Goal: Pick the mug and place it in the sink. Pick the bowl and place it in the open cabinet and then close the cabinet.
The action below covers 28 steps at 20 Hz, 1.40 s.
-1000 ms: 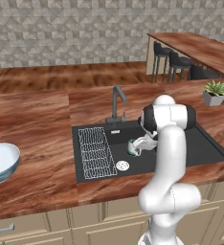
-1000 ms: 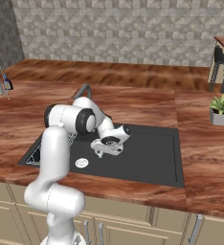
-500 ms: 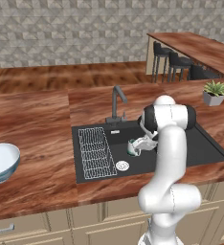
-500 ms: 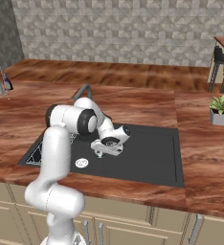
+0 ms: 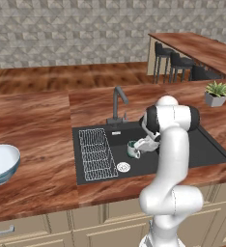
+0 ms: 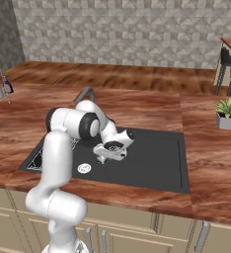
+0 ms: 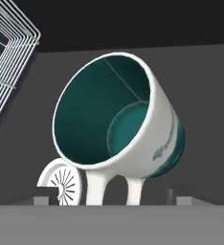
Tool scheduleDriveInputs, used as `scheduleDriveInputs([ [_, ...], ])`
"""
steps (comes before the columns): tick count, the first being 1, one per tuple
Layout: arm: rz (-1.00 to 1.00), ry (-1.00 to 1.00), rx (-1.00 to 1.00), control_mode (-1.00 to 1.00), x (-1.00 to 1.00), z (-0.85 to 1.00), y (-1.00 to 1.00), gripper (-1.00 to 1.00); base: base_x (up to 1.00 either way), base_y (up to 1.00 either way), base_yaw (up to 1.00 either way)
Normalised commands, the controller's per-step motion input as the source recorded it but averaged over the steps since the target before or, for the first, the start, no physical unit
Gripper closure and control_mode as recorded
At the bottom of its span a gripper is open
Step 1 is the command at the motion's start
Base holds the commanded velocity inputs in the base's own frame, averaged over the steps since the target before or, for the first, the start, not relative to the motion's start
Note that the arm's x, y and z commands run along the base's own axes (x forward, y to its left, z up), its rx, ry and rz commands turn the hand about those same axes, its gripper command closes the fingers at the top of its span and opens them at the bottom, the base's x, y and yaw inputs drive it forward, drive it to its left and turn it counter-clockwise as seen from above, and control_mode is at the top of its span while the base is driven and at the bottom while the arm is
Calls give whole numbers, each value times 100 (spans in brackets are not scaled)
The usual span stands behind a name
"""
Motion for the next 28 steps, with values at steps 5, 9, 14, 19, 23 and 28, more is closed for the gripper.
scheduleDriveInputs([
  [5, 0, 0, 0, -100, -8, 45, -1, -100, 0, 0, 0],
  [9, 0, -2, 0, -100, -28, 70, -7, -100, 0, 0, 0],
  [14, -4, 1, 0, -100, -53, 65, -14, -100, 0, 0, 0],
  [19, -5, 9, 0, -100, -56, 85, -15, -100, 0, 0, 0],
  [23, -5, 18, 0, -100, -51, 89, -4, -100, 0, 0, 0],
  [28, -8, 20, 0, -100, -51, 85, 0, -100, 0, 0, 0],
])
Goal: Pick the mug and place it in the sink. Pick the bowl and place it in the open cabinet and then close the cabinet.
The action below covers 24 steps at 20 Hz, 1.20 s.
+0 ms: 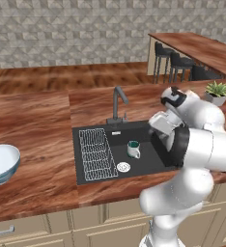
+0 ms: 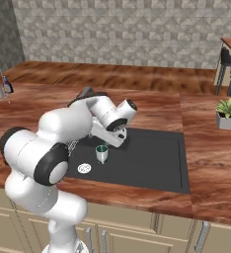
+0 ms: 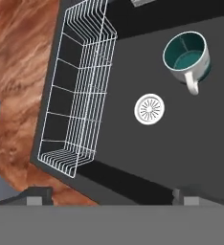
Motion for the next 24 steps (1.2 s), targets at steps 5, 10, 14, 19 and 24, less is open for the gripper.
scheduleDriveInputs([
  [5, -7, 14, 0, -100, -61, 54, 8, -100, 0, 0, 0],
  [10, -12, 2, -2, -100, -45, 23, 65, -100, 0, 0, 0],
  [14, -19, -2, -12, -100, -8, 52, 100, -100, 0, 0, 0],
  [19, -15, 1, -13, -100, 0, 48, 92, -100, 0, 0, 0],
  [24, -8, 2, -14, -100, 0, 28, 90, -100, 0, 0, 0],
])
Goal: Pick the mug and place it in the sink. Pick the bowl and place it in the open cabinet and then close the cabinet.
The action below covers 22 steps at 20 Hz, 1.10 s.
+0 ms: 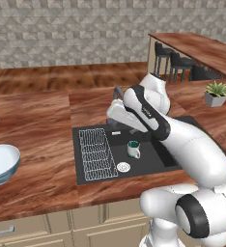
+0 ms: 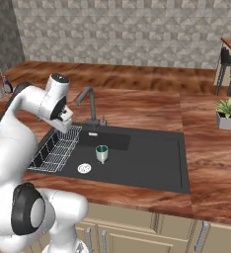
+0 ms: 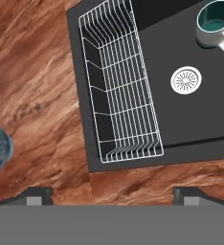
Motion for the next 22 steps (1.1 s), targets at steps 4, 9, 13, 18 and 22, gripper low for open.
scheduleDriveInputs([
  [4, -6, 8, -5, -100, 0, 1, 100, -100, 0, 0, 0],
  [9, -3, 6, -4, -100, 0, 0, 93, -100, 0, 0, 0],
  [13, 0, 1, -5, -100, 0, 0, 88, -100, 0, 0, 0],
  [18, 0, 0, -4, -100, 0, 0, 82, -100, 0, 0, 0],
  [22, 0, 0, -6, -100, 0, 0, 63, -100, 0, 0, 0],
])
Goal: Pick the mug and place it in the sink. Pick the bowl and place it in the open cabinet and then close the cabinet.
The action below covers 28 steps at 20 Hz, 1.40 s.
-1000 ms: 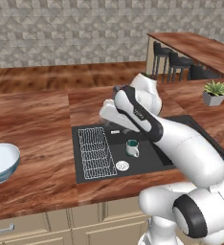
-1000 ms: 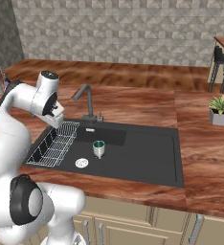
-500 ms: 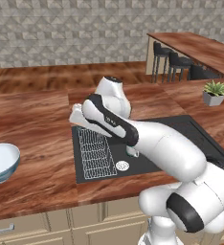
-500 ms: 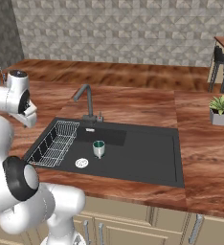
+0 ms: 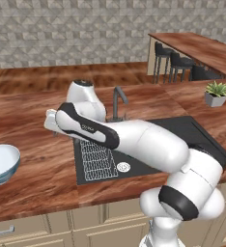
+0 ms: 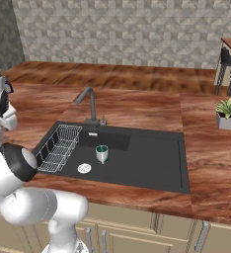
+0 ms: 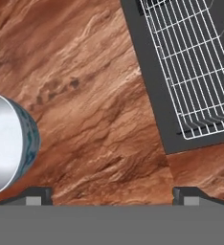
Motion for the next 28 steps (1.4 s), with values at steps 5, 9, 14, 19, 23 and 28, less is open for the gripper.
scheduleDriveInputs([
  [5, 0, 0, -4, -100, 0, 0, 65, -100, 0, 0, 0],
  [9, 0, 0, -3, -100, 0, 0, 57, -100, 0, 0, 0],
  [14, 0, 0, 0, -100, 0, 0, 40, -100, 0, 0, 0],
  [19, 0, 0, 0, -100, 0, -8, 29, -100, 0, 0, 0],
  [23, 0, 0, 0, -100, 0, -24, 10, -100, 0, 0, 0],
  [28, 0, 0, 0, -100, 0, -24, 19, -100, 0, 0, 0],
])
